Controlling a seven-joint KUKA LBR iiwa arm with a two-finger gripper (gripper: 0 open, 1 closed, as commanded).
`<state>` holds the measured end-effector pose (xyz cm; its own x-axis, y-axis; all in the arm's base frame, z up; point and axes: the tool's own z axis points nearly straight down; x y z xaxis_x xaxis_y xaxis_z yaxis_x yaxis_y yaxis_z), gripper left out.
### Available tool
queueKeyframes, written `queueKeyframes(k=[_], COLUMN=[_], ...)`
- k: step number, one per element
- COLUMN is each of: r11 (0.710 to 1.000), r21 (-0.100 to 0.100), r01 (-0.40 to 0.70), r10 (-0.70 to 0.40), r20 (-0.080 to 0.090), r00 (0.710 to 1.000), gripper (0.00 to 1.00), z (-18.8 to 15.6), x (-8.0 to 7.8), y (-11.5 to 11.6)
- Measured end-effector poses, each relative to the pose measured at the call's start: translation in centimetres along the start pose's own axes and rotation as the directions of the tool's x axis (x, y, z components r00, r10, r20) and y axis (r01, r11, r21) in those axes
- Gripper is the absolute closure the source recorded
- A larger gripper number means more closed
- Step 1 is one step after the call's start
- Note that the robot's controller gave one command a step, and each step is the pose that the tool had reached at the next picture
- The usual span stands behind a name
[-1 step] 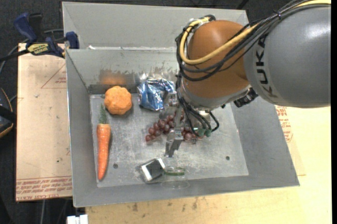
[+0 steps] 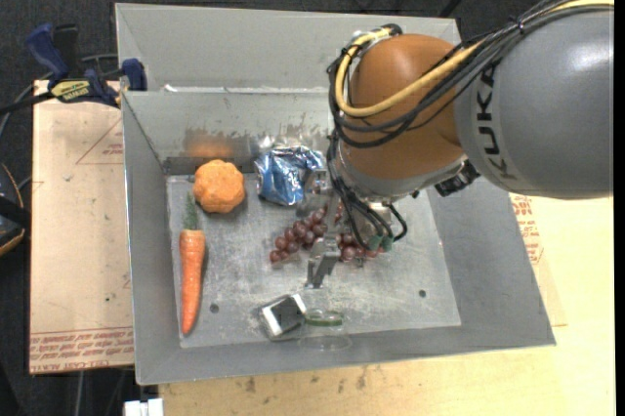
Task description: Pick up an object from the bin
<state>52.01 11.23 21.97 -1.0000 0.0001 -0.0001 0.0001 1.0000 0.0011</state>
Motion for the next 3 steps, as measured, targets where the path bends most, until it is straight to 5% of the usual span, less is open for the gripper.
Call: queueKeyframes(k=[1,2,3], r11=[0.999,1.0,0.997], r21=[0.0,-0.003,-0.007], r01=[0.039,-0.029,-0.078], r10=[-0.039,0.029,0.078], r20=[0.007,0.005,0.012], r00=[0.999,1.0,0.997], gripper=[0.0,0.0,0.0], z=[6.9,14.7,14.4], x=[-2.7,-7.4,-7.3], y=[-3.0,-6.3,-6.9])
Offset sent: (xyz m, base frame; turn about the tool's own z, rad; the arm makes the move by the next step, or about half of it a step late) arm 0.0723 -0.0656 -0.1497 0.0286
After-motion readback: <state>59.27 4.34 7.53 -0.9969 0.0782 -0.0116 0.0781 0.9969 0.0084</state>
